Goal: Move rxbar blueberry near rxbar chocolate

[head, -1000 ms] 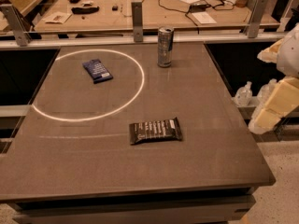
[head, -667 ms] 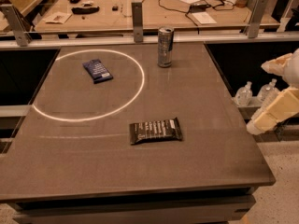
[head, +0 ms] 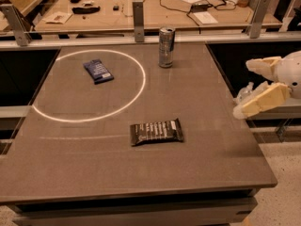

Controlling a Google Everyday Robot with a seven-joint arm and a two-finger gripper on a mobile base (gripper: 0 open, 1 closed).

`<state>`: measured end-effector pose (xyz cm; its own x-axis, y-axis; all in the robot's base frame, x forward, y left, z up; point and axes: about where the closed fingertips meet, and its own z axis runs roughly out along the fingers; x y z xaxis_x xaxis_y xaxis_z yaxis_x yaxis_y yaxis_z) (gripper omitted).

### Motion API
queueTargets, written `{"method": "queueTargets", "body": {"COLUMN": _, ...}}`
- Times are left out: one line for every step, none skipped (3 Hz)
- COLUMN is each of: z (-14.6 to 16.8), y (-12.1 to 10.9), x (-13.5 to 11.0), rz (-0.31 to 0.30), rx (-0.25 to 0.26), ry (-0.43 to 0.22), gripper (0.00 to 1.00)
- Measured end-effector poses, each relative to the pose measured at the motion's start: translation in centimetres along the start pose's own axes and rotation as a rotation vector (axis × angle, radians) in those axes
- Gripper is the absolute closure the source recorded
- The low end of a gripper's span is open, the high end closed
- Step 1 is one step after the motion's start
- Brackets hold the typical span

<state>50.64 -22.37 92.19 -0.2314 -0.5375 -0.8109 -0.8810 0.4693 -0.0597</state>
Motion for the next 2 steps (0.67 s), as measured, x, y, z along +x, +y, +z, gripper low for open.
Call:
{"method": "queueTargets", "body": {"z": 1.51, "y": -0.12, "x": -1.63, "rz": -0.017, "rx": -0.017, "ry": -0.026, "gripper": 0.00}}
{"method": "queueTargets", "body": {"z": 1.53, "y": -0.11, "x": -1.64, "rz": -0.017, "rx": -0.017, "ry": -0.026, "gripper": 0.00}}
